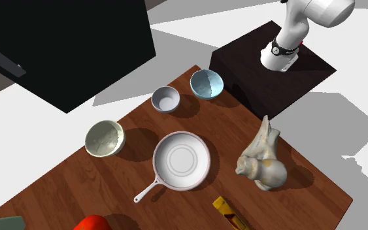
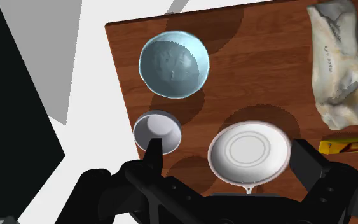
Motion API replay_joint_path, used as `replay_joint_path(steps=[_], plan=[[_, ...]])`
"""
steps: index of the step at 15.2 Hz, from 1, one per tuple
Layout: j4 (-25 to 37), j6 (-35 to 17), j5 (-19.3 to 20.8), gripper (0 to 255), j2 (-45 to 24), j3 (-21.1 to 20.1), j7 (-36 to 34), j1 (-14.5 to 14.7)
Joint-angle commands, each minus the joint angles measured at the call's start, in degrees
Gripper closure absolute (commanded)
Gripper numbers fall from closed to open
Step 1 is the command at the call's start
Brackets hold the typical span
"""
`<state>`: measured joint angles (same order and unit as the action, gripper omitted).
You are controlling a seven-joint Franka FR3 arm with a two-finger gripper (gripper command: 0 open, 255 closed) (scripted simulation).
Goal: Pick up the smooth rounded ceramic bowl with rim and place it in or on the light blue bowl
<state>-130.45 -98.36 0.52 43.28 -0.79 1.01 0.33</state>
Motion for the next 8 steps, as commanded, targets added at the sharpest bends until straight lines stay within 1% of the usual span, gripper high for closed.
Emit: replay_joint_path(steps=[1, 8], plan=[[0.0, 0.0, 0.0, 0, 0.0, 0.0, 0.0, 0.0], [-5.1, -13.0, 0.6, 0, -8.5, 1.0, 1.0, -0.3]])
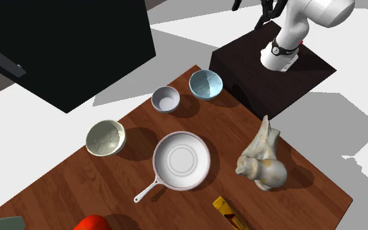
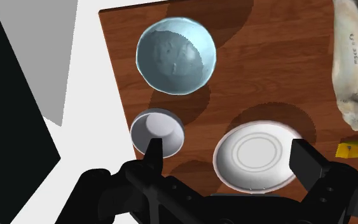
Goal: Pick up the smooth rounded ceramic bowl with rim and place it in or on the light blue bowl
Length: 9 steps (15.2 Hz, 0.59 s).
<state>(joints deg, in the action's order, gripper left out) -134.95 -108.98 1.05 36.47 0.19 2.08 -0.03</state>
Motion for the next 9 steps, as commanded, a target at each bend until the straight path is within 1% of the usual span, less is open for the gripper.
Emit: replay_joint_path(steps=[1, 5, 9], plan=[[-1.1, -4.2, 0.1, 0, -3.2, 0.1, 0.1, 0.0], [-2.0, -11.4, 0.3, 0, -9.8, 0.7, 0.7, -0.2], [-1.7, -18.2, 0.4, 0, -17.3, 1.2, 1.3, -0.4]])
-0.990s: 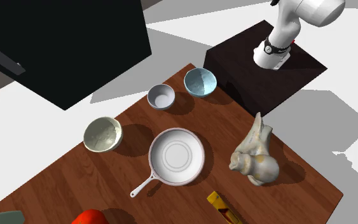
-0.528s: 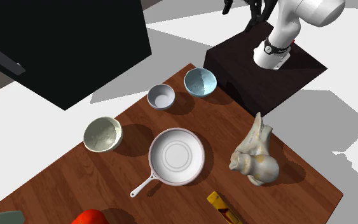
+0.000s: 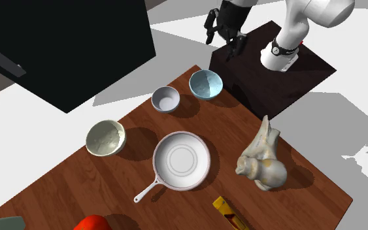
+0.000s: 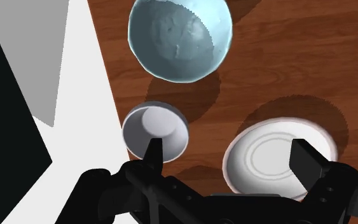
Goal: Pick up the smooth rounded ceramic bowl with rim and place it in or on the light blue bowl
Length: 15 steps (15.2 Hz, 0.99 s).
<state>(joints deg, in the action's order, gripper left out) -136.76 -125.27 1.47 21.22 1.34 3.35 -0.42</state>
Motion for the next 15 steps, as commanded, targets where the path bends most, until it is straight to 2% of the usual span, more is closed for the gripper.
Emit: replay_joint_path(steps=[1, 8, 15], plan=[[0.4, -3.5, 0.0, 0, -4.0, 0.1, 0.2, 0.0], [4.5, -13.4, -0.3, 0, -18.7, 0.9, 1.4, -0.3], [12.2, -20.4, -1.2, 0, -34.1, 1.1, 2.8, -0.8]])
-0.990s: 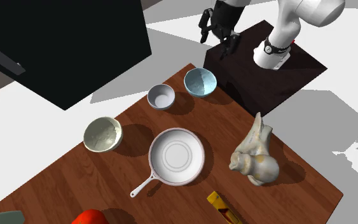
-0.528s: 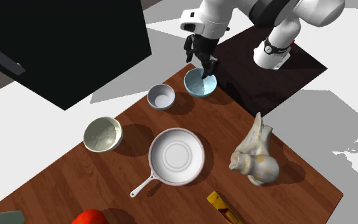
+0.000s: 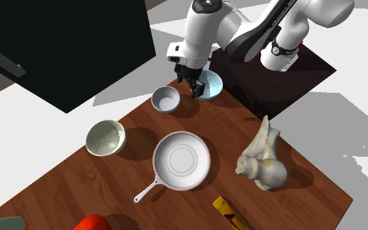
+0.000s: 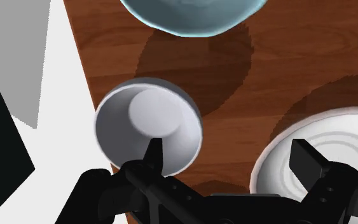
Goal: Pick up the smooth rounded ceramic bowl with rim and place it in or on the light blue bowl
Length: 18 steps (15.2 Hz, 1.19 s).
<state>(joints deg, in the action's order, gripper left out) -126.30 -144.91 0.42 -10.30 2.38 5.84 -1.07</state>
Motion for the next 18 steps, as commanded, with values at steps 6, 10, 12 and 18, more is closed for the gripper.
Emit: replay_joint_path(steps=[6, 10, 12, 18], plan=[[11.2, -4.2, -0.9, 0, -16.0, -0.2, 1.4, -0.9], [12.4, -5.8, -1.0, 0, -18.9, -0.3, 1.5, -1.1], [12.9, -6.7, -1.0, 0, -20.3, -0.4, 1.5, -1.1], [13.6, -7.9, -1.1, 0, -22.1, -0.4, 1.6, -1.2]])
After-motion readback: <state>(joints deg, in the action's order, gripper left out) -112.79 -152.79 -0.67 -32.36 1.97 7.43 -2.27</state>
